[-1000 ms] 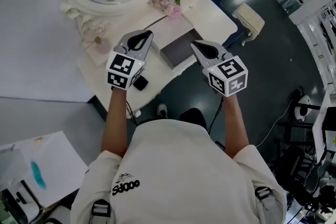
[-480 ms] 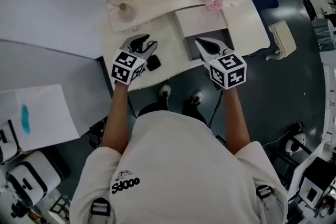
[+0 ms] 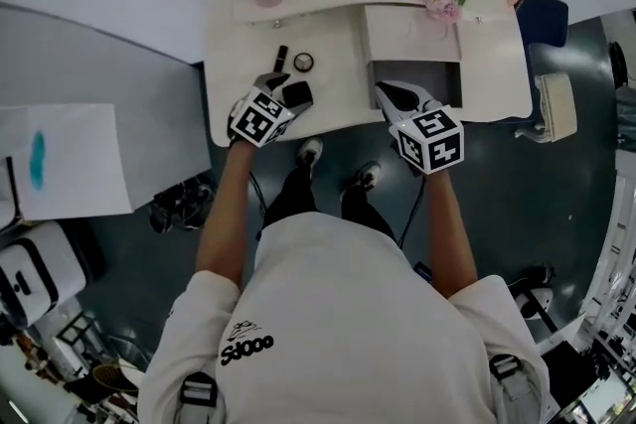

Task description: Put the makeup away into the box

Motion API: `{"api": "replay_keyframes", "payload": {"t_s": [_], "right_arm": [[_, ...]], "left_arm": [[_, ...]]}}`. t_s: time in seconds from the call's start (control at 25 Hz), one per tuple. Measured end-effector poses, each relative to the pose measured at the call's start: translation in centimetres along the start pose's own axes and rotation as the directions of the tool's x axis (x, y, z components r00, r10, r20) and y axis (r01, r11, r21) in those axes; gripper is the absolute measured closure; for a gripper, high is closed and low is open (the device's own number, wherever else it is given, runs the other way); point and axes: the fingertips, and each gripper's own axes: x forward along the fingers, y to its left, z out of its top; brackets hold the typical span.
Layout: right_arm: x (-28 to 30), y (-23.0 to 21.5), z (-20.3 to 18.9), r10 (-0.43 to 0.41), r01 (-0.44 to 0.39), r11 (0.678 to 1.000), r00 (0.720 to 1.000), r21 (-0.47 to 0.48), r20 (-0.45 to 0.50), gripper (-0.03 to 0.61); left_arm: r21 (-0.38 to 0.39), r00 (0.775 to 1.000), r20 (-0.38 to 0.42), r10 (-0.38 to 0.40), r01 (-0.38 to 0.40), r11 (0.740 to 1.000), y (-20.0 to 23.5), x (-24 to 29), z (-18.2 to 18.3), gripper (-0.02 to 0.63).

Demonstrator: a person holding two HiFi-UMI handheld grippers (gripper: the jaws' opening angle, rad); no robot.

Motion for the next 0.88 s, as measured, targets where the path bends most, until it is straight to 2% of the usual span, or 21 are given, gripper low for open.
{"api": "replay_keyframes", "payload": {"t_s": [0.12,0.28,0.52,0.68,0.88], "right_arm": [[0.4,0.1,-1.6,0.019,-0.019,1.000,0.999,0.011,-0.034,0.576],[0.5,0.1,-2.9,0.018,-0.017,0.999,0.999,0.034,-0.047,0.575],[0.8,-0.4,-3.9,-0.005,0.010,0.997,0.998,0.078,-0.057,0.575],[0.7,-1.3,-3.7,-0.037,0.042,0.995,0.998,0.093,-0.053,0.575],[-0.6,-2.4,-2.5,-0.097,0.099,0.990,0.995,0.100,-0.018,0.575]], "left_arm": [[0.070,0.997,-0.074,-0.003,0.009,0.997,0.0,1.8,-1.8,0.247],[0.145,0.985,-0.172,-0.020,0.046,0.988,0.0,3.4,-4.0,0.233],[0.140,0.979,-0.195,-0.050,0.078,0.987,0.1,4.3,-5.1,0.259],[0.149,0.981,-0.188,-0.053,0.082,0.985,0.2,4.3,-4.8,0.262],[0.100,0.996,-0.070,-0.052,0.059,0.993,0.3,2.8,-1.5,0.262]]}}
